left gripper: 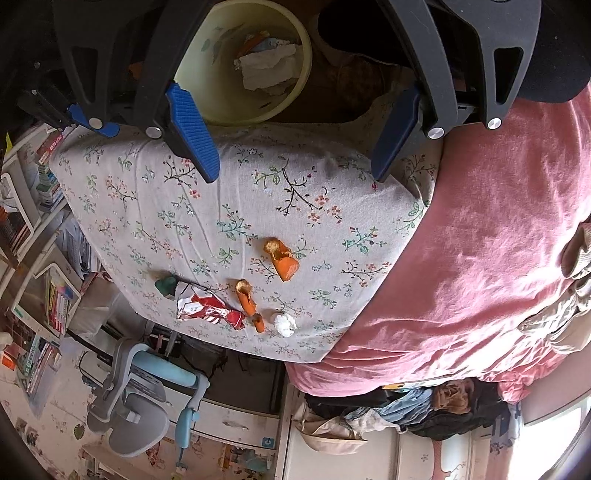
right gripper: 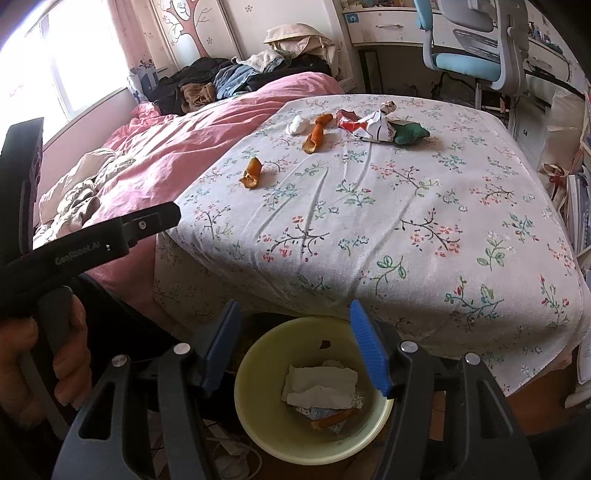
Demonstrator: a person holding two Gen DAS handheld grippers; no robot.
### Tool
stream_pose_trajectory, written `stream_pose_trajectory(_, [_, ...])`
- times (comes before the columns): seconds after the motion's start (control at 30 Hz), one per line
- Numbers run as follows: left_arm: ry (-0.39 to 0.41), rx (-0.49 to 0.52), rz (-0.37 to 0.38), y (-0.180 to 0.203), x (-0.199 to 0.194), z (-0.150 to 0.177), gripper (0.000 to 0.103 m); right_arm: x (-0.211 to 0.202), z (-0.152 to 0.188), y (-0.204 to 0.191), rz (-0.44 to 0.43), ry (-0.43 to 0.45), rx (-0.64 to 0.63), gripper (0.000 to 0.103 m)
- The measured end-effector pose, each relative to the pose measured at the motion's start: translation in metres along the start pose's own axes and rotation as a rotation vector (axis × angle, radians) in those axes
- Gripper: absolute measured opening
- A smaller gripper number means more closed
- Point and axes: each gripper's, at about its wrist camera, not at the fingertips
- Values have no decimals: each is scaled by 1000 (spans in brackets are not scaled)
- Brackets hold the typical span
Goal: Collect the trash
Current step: 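Raise both open tools from the bin back toward the table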
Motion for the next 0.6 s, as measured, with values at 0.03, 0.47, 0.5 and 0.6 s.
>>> stream_pose_trajectory(0.03, [3, 0, -3, 0, 0, -1, 81, 0, -2, 0, 3, 1, -3, 61])
stream_pose_trajectory(0.47, [8, -27, -6, -5, 1, -4, 83, 10, -27, 5, 53, 4, -40, 64])
stream_pose_trajectory(0.5, [6, -28, -6, -5, 1, -4, 83, 11, -27, 5, 53, 1, -41, 64])
stream_pose_trajectory(0.6, [3, -28, -4, -6, 3, -3, 83, 14, -25, 4, 51, -6, -41, 64])
Point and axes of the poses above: each gripper's, at about its wrist camera, not at the fingertips, and x roughly the way its jaws point, y to its right, z to its underside
